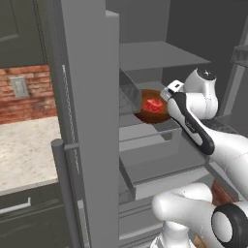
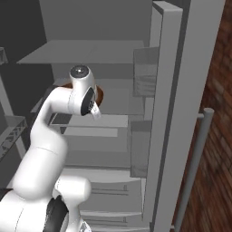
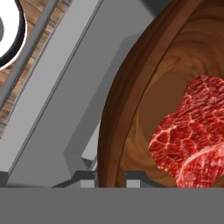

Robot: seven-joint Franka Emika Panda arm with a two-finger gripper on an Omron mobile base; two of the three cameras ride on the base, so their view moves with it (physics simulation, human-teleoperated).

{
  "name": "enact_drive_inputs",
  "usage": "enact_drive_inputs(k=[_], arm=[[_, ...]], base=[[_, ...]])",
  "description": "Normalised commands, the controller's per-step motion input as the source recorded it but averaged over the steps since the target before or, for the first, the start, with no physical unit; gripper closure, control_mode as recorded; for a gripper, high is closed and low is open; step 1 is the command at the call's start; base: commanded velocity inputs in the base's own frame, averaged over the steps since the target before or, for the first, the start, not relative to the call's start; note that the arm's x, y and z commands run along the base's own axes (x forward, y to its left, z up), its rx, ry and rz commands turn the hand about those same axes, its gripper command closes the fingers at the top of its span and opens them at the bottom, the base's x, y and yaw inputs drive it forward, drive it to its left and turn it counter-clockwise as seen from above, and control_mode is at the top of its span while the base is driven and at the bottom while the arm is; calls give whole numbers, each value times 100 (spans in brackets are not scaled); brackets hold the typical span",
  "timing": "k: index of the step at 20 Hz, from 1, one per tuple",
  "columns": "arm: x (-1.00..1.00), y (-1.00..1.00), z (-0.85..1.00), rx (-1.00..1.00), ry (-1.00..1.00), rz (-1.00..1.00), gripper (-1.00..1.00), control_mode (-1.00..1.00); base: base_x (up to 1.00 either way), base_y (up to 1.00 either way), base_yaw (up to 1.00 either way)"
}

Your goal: Place one of the steaks on the plate and the other in the bowl. Then place the bowl in the fridge.

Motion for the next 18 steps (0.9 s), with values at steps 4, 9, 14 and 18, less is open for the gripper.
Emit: enact_drive_inputs(k=[4,9,14,18], arm=[[19,5,-3,0,-3,0,100,-100],[25,8,-18,-1,0,0,100,-100],[27,11,-26,-1,0,0,100,-100],[30,5,-17,0,0,0,100,-100]], base=[[0,0,0],[0,0,0],[0,0,0],[0,0,0]])
